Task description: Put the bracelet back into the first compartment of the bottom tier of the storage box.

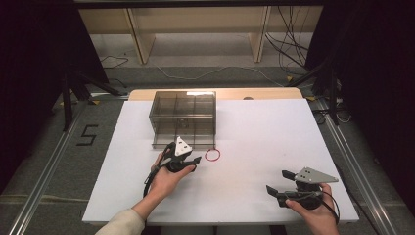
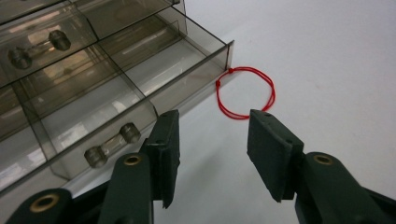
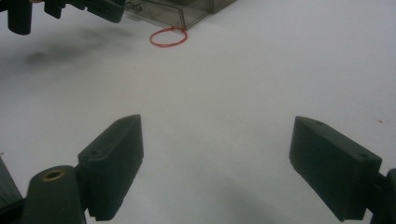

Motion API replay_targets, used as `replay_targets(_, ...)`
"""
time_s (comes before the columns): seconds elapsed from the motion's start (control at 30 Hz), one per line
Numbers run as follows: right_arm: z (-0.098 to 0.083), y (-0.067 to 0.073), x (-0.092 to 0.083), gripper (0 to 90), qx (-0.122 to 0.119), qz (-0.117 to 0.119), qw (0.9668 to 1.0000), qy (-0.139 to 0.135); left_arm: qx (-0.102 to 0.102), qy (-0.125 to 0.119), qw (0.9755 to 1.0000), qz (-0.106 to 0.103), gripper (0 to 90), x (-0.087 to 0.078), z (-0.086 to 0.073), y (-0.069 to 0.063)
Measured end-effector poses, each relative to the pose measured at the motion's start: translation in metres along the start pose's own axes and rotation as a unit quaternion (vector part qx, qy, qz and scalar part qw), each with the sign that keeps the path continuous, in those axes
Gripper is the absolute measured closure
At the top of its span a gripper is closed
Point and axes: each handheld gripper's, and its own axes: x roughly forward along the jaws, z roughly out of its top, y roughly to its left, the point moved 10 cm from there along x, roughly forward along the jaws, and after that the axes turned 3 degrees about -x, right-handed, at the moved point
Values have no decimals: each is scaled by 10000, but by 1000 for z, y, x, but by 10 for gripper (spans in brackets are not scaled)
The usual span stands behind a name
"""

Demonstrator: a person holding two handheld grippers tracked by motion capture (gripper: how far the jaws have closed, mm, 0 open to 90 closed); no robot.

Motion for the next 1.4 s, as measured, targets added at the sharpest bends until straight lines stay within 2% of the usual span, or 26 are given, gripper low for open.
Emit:
replay_targets(0.23,0,-1,0,184,-16,-4,10000,-14,-79,69,9999,-63,569,17,8,-6)
replay_targets(0.73,1,1,0,184,-23,19,10000,-35,-186,367,9992,-2,593,46,10,-17)
replay_targets(1.07,0,1,0,185,-10,25,10000,9,-320,487,9983,36,615,52,6,-15)
replay_targets(1.27,-1,1,0,186,0,20,10000,20,-488,498,9975,76,680,52,6,-12)
replay_targets(1.4,-1,1,0,186,8,24,10000,16,-530,493,9973,133,755,52,6,-11)
